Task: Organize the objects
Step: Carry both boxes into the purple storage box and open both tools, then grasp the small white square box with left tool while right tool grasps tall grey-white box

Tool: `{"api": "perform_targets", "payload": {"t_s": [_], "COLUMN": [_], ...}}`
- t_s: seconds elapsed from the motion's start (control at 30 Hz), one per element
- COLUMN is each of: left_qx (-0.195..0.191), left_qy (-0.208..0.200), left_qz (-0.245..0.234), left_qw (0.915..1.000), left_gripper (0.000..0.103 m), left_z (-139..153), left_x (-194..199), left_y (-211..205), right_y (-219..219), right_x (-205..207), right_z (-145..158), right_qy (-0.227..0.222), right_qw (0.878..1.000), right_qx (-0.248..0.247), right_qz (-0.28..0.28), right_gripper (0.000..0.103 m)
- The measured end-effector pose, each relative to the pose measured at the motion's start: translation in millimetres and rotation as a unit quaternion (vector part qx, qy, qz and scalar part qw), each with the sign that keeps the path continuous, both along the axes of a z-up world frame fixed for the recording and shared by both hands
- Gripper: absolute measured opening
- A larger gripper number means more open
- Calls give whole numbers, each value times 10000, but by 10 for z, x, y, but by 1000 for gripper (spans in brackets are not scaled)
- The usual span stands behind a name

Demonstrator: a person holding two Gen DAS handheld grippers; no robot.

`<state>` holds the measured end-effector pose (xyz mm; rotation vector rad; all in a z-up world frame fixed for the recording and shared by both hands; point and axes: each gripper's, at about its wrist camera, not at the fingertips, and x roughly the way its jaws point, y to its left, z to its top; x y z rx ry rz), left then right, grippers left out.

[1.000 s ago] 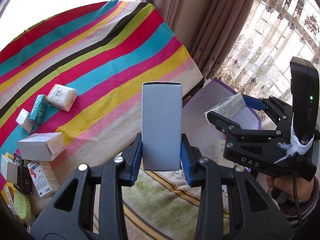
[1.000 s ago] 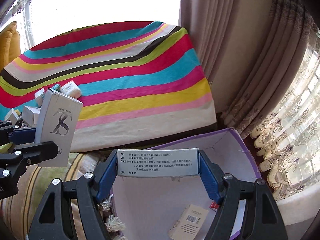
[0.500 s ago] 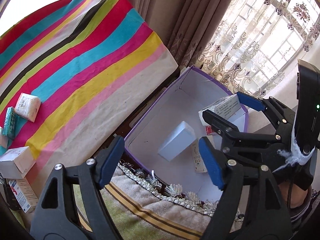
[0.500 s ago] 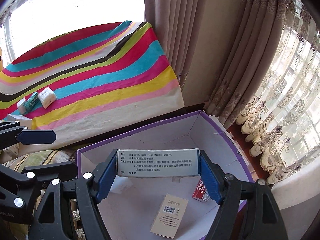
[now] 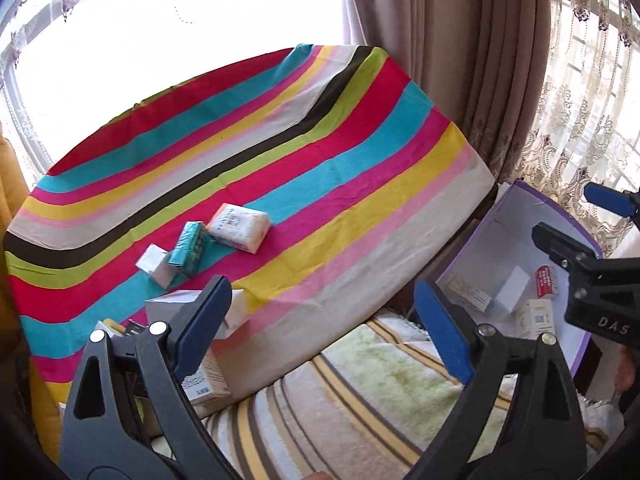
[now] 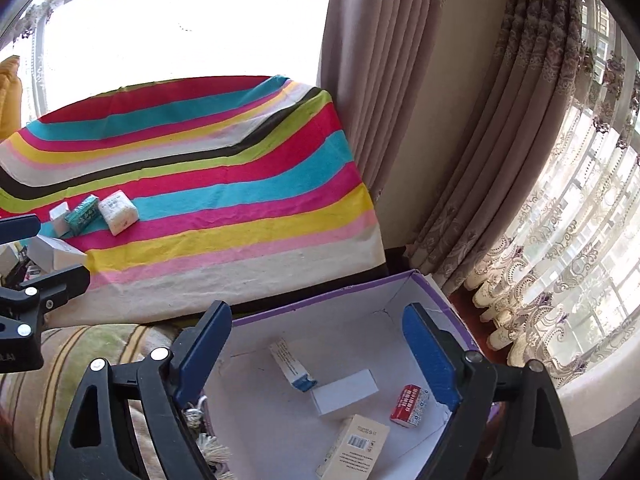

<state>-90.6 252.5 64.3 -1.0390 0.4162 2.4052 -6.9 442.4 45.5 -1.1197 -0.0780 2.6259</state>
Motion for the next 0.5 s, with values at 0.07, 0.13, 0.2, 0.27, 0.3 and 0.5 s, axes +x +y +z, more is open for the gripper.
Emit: {"api": "perform_targets", "payload": {"t_s": [0.07, 0.13, 0.2, 0.27, 0.3, 0.5], "left_qx": [-98, -206, -336, -307, -221, 90], "left_qy": [-81, -114, -110, -122, -170, -391], "left_qz": [68, 271, 520, 737, 854, 1529], "left_qw": [9999, 9994, 9980, 9967, 9960, 9874], "left_gripper": [94, 94, 94, 94, 94, 94], "left_z": [-17, -35, -66, -89, -96, -168], "left_x": [-25, -48, -79, -98, -119, -199], "left_y": [-141, -301, -456, -643, -750, -1383], "right_y": [-122, -270, -432, -591, -659, -1103], "right_x": [-48, -99, -157, -207, -235, -398], "right_z": [55, 111, 155, 183, 197, 272], "right_qy": [23, 41, 46, 46, 43, -9], "right_qw": [9996, 9984, 9972, 9948, 9932, 9863], "right_qx": [-139, -251, -296, -392, -488, -580], "right_qz": [230, 501, 680, 942, 1059, 1545], "right_gripper": [89, 89, 89, 89, 89, 89]}}
